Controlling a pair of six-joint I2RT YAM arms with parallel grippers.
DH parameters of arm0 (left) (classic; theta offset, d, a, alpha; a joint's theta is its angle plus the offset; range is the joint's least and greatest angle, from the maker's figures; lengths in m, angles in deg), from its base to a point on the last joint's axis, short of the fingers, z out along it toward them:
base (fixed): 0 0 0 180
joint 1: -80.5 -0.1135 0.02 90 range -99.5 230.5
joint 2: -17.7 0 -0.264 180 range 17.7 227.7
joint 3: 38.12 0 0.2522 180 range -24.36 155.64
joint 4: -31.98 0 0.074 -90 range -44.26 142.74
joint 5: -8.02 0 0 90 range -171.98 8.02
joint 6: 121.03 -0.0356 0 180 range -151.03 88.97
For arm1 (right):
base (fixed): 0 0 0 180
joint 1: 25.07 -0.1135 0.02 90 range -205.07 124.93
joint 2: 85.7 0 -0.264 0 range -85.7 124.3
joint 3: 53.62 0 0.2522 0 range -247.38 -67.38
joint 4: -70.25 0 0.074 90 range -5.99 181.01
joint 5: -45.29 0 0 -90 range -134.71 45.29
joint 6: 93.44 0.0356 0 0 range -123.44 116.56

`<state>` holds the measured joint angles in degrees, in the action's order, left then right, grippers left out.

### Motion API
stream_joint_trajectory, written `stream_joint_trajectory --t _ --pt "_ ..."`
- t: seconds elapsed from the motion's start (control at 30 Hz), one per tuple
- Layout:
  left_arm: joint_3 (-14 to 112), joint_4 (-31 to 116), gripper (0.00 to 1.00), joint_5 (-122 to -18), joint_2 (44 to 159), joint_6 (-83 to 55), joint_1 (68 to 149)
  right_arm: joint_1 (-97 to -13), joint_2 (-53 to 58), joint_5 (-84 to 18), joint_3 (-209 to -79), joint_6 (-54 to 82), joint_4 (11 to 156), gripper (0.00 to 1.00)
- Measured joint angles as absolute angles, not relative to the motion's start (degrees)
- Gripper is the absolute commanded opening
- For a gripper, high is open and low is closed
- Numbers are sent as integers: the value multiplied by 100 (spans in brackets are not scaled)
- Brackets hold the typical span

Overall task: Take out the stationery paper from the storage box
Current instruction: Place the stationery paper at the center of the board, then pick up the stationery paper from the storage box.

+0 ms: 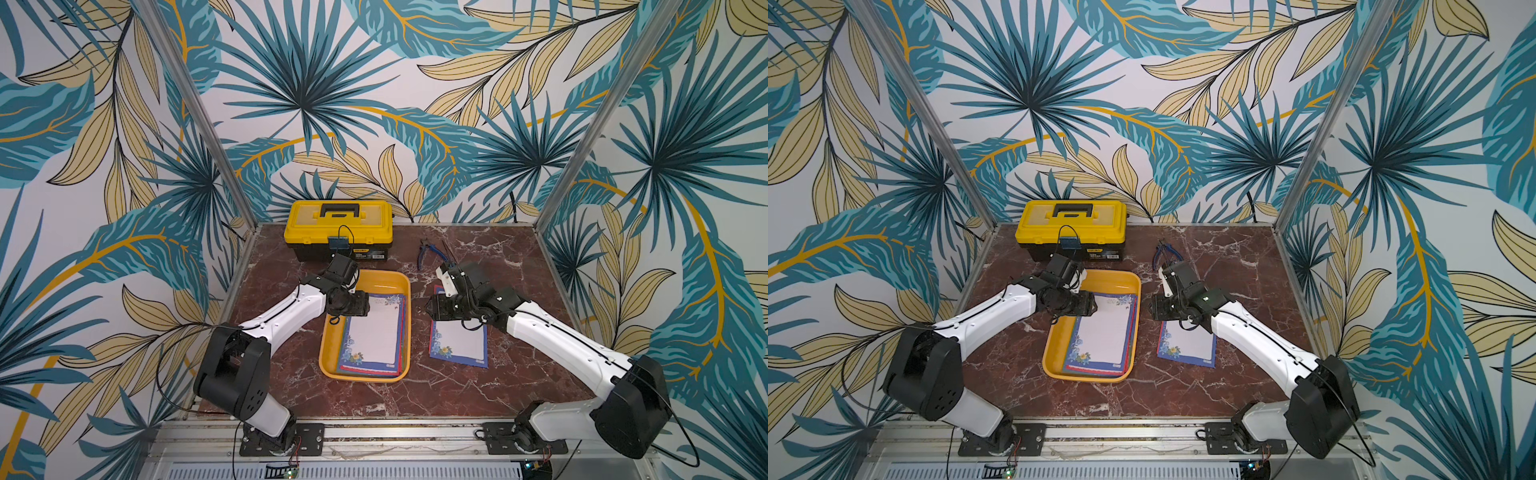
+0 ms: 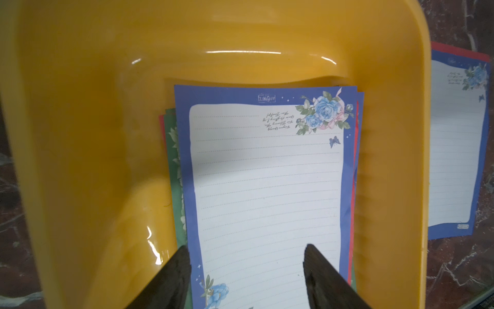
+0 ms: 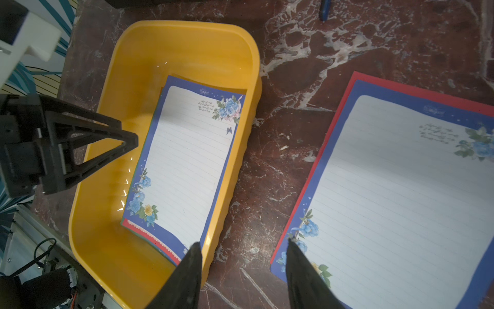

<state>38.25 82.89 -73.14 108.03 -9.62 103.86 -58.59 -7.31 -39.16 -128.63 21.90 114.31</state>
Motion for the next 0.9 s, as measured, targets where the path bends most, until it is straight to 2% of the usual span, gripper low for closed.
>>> stream_joint_trajectory --t 0.3,0.9 --pt "3825 8291 68 -7327 11058 -1028 10362 -6150 -379 -3840 -13036 2332 11274 52" --pt "3829 8291 67 -7303 11340 -1107 10342 -6205 -230 -3742 -13093 2459 11114 53"
